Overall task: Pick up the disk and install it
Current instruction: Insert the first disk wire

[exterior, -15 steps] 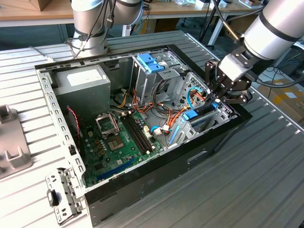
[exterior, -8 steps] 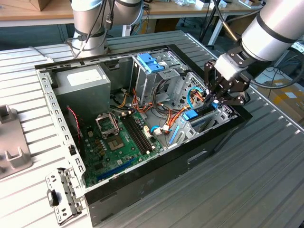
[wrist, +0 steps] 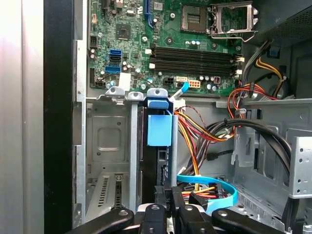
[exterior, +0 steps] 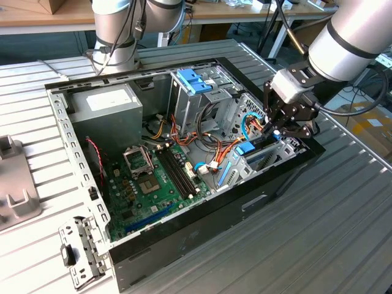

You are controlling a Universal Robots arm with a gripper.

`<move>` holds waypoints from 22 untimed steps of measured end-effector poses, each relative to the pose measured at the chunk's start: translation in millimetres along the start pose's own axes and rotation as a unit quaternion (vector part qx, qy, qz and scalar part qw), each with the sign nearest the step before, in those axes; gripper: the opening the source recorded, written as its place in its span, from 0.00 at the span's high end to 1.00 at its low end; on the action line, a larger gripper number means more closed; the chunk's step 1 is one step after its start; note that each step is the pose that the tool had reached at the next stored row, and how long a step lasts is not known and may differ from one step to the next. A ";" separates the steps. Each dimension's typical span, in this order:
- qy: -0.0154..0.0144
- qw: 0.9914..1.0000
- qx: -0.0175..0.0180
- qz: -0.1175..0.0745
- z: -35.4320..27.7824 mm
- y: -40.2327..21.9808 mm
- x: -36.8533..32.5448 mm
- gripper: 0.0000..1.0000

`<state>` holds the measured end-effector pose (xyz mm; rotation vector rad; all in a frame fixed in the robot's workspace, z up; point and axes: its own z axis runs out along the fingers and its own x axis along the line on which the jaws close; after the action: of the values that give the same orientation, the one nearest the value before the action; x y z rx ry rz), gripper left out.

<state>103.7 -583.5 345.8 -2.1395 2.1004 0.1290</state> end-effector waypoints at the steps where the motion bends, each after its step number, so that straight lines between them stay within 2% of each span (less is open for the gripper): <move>1: 0.000 1.000 0.000 0.000 0.0 0.0 0.1 0.84; 12: 0.000 1.000 0.000 0.003 -0.6 -0.4 4.6 0.84; 22: 0.001 1.000 0.001 0.004 0.6 -0.9 3.8 0.84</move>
<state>104.8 -587.2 344.7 -2.1322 2.1083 0.1273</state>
